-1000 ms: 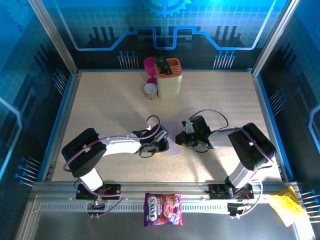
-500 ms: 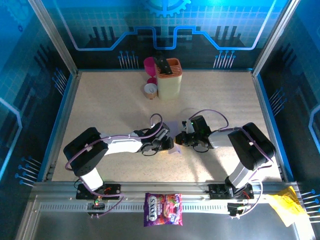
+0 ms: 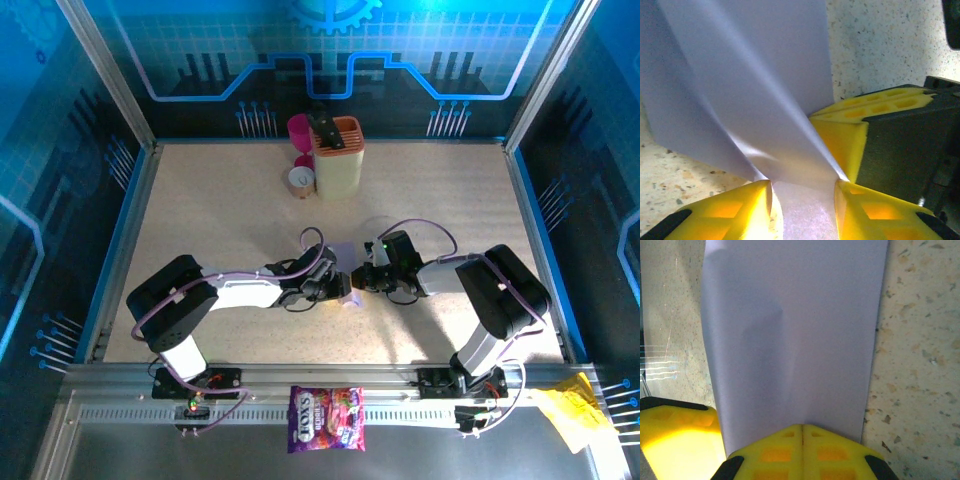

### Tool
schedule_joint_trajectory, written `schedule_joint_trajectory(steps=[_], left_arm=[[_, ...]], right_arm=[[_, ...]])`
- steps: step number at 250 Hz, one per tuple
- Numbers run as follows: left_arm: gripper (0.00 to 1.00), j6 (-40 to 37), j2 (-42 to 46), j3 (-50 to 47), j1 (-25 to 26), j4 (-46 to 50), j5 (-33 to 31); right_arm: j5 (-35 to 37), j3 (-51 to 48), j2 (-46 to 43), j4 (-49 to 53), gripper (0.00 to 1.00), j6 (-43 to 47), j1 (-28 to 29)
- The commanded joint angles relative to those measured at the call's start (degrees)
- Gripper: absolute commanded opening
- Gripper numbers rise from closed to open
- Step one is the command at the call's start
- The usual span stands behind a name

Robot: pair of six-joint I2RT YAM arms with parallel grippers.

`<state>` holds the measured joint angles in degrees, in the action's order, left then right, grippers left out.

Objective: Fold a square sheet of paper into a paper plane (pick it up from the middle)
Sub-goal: Third fold the triangle at the center of the table.

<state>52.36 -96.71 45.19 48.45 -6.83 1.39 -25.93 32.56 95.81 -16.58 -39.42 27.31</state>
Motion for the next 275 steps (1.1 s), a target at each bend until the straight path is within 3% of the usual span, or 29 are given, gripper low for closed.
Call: schedule_joint_trajectory(steps=[1, 154, 275], left_arm=[[0.40, -1.5, 1.5, -1.5, -1.3, -1.8, 1.1], [0.43, -0.7, 1.4, -6.4, -7.3, -15.4, 5.2], [0.44, -2.3, 0.2, -5.9, -10.1, -16.9, 8.6]], right_arm=[[4.6, -2.3, 3.5, 7.3, 0.00, 0.6, -0.4], [4.5, -2.1, 3.6, 7.8, 0.00, 0.6, -0.4], [4.5, -1.9, 3.9, 7.9, 0.00, 0.7, -0.4]])
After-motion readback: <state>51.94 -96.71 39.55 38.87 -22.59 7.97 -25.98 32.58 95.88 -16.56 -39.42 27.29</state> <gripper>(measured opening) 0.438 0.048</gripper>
